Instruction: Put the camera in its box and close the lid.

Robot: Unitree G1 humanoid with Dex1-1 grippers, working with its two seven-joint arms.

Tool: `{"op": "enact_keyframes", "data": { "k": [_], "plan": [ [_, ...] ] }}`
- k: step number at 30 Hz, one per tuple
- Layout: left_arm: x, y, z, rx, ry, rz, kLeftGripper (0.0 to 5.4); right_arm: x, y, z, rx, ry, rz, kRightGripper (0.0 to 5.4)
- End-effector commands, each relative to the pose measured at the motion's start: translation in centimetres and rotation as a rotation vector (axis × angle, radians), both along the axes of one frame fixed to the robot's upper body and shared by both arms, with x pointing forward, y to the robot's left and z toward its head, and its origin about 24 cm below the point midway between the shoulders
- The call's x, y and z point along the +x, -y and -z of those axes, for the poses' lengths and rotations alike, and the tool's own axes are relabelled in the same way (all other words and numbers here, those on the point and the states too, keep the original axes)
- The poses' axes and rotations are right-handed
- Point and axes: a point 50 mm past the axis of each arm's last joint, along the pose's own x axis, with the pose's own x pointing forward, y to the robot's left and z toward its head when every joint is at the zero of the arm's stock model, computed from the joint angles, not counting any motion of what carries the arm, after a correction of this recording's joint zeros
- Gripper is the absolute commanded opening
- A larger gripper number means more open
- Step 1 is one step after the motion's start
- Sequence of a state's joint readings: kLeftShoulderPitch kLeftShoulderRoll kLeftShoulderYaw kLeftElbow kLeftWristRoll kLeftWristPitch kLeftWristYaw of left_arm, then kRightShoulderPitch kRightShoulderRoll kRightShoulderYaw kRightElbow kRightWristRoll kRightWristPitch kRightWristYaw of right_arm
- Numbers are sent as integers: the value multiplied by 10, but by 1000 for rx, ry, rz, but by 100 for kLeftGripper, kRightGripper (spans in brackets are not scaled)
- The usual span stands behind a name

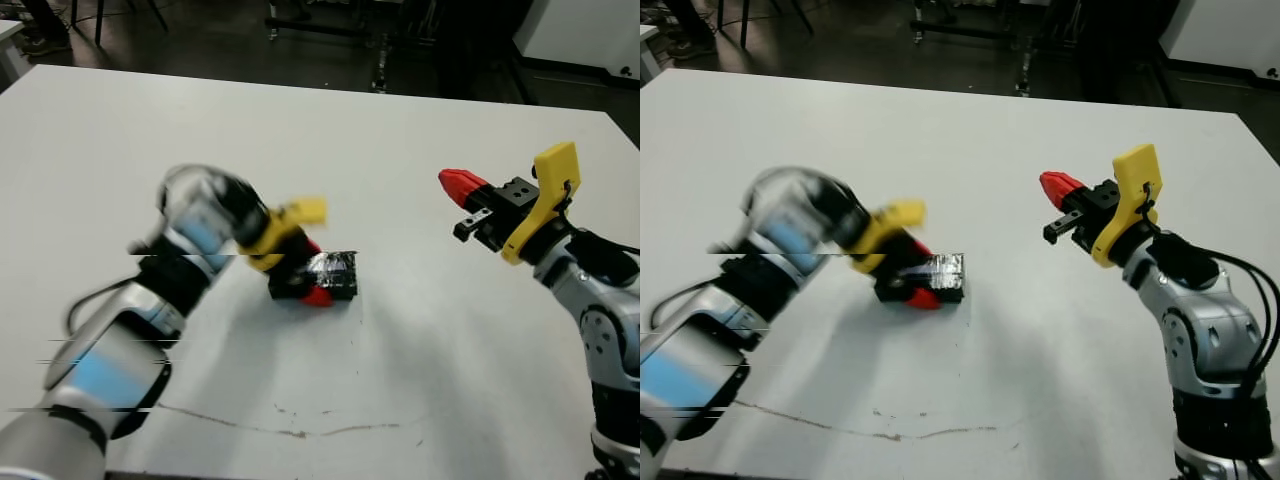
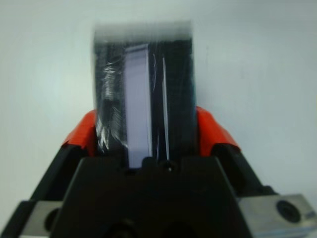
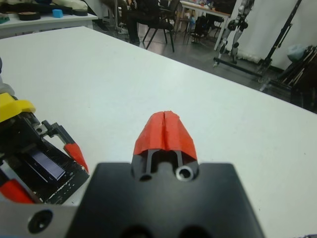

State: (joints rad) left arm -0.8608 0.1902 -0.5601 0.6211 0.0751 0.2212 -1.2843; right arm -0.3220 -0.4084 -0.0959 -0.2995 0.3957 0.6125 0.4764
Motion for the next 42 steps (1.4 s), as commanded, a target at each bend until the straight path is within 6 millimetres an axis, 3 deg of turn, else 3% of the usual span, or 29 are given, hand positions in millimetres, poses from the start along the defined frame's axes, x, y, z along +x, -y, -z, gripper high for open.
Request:
{"op": "enact_keyframes", "data": {
  "k": [1,8,20,33,42],
  "plan": [
    [-26,6,47,51,-113,29,449,0,5,3,-5,-23,17,0],
    [-26,5,46,53,-83,32,539,1,5,3,-7,-23,21,0],
    [-21,2,43,16,-89,-27,539,0,6,4,-7,-21,23,0],
    [7,-24,-1,-184,-40,-159,539,0,5,4,-9,-24,26,0],
    [4,-49,-32,-321,-57,-217,539,0,5,3,-19,-24,22,0]
  ]
}}
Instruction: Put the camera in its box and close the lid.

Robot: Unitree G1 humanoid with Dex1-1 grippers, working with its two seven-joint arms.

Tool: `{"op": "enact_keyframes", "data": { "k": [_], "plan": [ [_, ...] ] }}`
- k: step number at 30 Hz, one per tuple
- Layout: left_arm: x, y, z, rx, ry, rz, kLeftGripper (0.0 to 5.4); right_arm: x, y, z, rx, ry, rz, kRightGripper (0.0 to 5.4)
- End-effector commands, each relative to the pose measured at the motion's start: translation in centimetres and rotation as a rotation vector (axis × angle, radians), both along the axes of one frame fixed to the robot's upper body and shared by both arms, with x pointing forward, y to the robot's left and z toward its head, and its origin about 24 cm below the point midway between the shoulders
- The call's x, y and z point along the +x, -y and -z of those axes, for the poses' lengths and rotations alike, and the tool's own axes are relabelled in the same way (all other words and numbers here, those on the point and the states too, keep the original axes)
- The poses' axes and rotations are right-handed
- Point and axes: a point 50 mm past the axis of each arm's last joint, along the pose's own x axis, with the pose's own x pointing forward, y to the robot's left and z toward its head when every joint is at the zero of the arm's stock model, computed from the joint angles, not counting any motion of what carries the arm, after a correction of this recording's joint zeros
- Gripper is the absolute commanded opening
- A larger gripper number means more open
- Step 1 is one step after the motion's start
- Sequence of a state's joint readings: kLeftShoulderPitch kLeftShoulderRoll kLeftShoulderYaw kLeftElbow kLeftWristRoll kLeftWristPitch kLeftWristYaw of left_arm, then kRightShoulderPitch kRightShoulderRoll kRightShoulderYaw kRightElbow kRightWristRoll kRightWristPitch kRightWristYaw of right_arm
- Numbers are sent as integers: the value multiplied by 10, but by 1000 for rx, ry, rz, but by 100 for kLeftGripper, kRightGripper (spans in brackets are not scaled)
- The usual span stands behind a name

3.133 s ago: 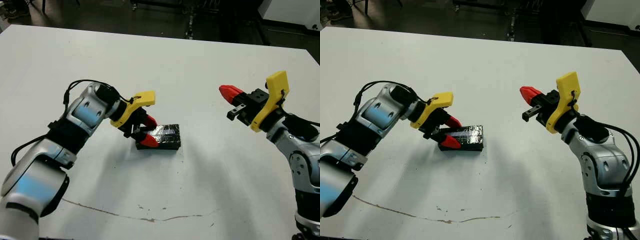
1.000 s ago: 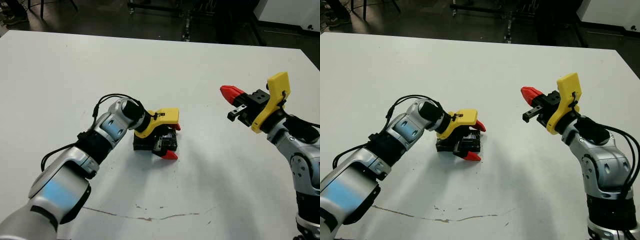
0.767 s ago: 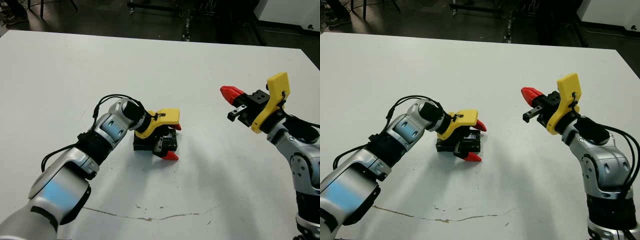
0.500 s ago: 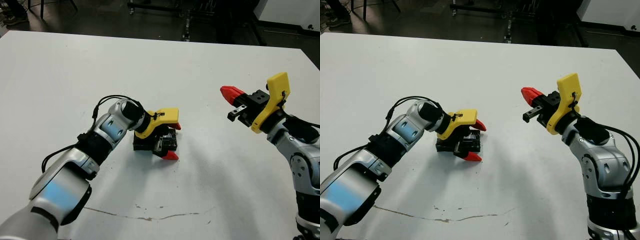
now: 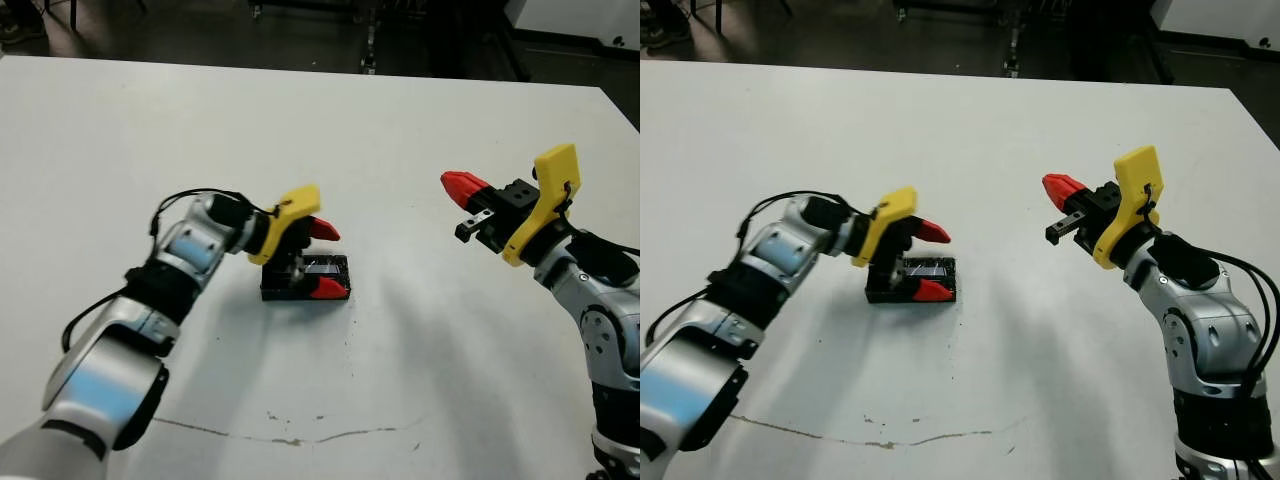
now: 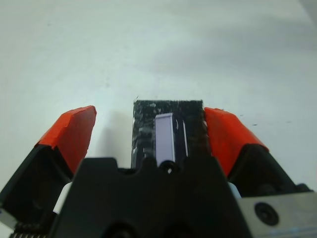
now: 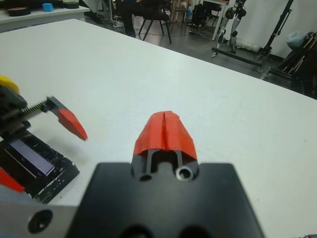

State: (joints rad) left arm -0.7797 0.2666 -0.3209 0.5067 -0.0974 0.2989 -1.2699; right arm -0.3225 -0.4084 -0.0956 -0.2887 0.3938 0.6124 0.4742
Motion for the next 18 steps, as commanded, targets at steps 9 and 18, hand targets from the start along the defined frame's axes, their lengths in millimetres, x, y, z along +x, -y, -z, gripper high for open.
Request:
{"op": "enact_keyframes", "data": {
  "k": [9,18],
  "plan": [
    [-14,-23,-30,-147,-26,-26,539,0,3,2,-9,-18,4,0],
    [-24,-64,-51,-490,40,-366,539,-1,2,2,37,-12,25,0]
  ]
}}
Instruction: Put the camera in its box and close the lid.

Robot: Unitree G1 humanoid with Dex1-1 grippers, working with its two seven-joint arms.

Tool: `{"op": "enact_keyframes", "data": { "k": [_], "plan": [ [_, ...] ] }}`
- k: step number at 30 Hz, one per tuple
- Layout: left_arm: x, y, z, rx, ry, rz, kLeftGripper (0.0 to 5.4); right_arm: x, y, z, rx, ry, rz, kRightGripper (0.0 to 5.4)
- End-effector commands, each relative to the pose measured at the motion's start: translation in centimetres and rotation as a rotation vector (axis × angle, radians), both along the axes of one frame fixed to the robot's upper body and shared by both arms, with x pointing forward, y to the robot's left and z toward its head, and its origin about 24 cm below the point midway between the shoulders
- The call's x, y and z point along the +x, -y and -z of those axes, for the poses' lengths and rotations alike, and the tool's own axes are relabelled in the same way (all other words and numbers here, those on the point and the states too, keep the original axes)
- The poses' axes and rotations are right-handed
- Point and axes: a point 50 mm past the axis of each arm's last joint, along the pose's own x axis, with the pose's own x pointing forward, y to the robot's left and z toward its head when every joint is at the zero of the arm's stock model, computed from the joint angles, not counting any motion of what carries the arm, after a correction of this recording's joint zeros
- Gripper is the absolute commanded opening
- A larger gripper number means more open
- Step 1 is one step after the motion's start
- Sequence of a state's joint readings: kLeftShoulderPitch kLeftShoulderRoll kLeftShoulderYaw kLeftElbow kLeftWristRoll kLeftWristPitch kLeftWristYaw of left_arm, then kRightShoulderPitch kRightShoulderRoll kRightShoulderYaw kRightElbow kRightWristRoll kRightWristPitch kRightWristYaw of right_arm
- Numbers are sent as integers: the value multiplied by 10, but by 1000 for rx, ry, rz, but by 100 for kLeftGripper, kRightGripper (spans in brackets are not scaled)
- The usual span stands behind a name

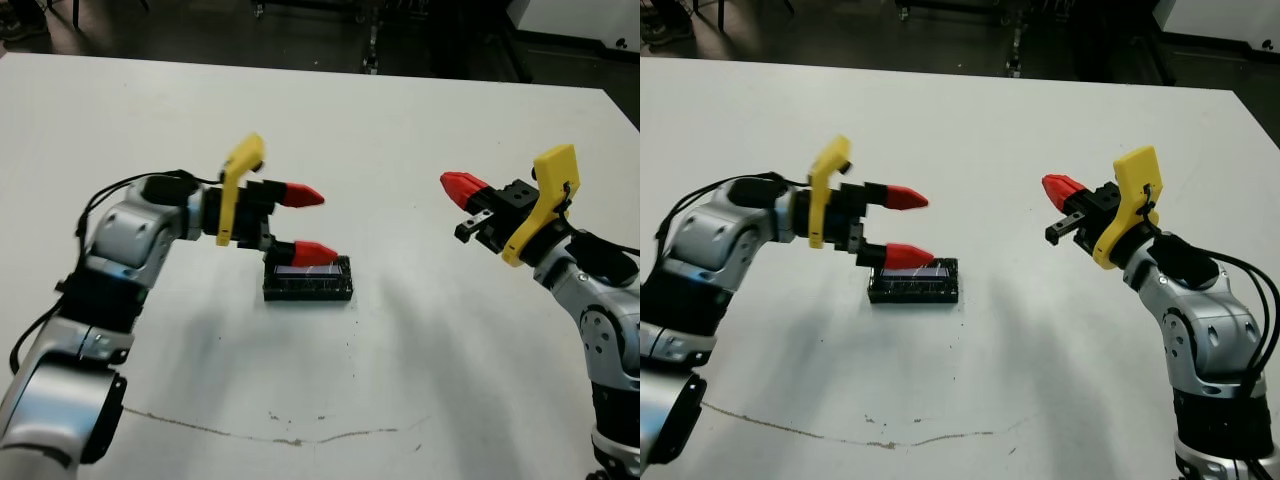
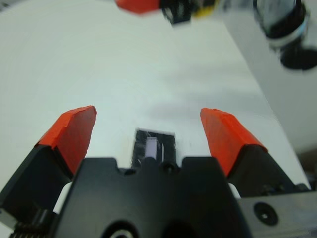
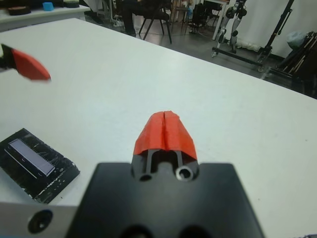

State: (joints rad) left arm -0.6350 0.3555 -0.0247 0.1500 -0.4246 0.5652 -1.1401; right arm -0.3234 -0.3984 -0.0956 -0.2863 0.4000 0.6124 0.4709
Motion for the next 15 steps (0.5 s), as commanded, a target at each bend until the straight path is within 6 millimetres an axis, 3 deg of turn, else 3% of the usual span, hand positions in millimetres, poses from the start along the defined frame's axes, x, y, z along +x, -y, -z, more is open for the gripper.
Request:
{"op": "enact_keyframes", "data": {
  "k": [1,4,8,15],
  "plan": [
    [-10,-25,-2,-148,51,-233,539,-1,4,2,41,-7,30,0],
    [-27,-41,-3,-277,97,-516,539,-3,4,1,91,5,42,0],
    [-51,-56,-3,-318,252,-890,511,-7,7,1,129,33,87,0],
    [-69,-69,8,-329,474,-1101,407,-24,7,-1,122,77,229,0]
  ]
}}
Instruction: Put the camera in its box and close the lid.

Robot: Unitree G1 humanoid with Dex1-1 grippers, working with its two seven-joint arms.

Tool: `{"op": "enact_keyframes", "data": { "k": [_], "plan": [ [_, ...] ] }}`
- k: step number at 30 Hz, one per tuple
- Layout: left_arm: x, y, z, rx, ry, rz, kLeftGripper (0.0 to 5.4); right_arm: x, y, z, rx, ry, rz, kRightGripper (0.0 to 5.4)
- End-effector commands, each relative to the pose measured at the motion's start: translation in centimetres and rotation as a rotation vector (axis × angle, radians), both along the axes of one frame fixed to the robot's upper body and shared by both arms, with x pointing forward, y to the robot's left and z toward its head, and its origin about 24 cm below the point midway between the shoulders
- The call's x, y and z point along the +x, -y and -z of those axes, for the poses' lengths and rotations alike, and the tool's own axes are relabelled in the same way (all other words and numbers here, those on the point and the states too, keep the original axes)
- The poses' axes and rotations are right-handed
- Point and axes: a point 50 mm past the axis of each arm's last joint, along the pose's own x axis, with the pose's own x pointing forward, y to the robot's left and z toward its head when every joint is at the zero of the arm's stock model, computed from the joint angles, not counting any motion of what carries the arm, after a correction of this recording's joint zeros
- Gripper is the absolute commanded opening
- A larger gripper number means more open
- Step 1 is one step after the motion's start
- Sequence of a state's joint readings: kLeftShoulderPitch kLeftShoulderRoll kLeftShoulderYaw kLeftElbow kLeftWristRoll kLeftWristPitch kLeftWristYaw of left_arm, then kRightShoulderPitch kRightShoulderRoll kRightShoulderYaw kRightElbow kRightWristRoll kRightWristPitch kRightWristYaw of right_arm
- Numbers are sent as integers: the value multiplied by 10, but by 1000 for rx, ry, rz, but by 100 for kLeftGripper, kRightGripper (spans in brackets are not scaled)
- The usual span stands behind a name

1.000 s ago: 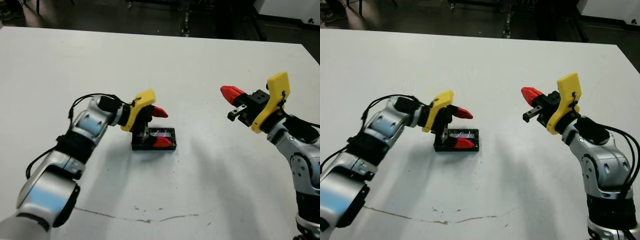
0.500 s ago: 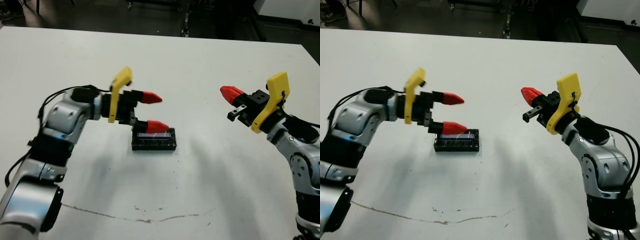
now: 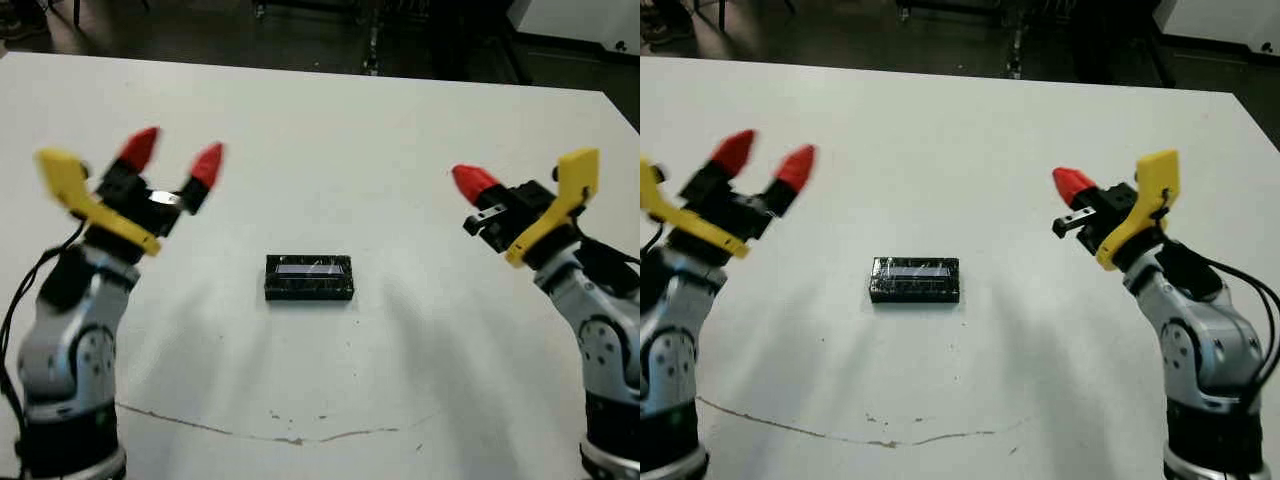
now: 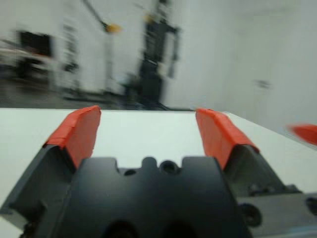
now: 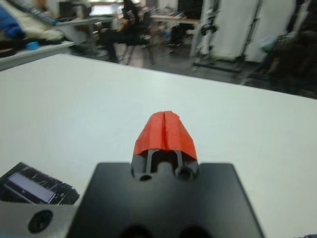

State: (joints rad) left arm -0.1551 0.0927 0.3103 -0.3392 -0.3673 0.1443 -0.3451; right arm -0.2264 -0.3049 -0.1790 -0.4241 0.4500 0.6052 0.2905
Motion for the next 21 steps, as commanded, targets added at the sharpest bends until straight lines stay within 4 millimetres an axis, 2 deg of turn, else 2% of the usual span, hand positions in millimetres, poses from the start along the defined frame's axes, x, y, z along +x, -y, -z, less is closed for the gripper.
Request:
{"op": "enact_keyframes", "data": {
  "k": [1,6,11,16,21],
  "plan": [
    [-8,-4,8,33,42,-94,394,-9,1,2,-5,6,71,0],
    [-18,-8,17,69,88,-230,320,-19,-4,3,-44,60,165,0],
    [-19,-10,22,119,85,-317,245,-20,-11,5,-121,128,246,0],
    [-17,-8,23,170,55,-354,169,-15,-16,10,-230,201,308,0],
    [-17,-1,27,222,32,-338,95,-10,-21,14,-248,233,341,0]
  ]
}}
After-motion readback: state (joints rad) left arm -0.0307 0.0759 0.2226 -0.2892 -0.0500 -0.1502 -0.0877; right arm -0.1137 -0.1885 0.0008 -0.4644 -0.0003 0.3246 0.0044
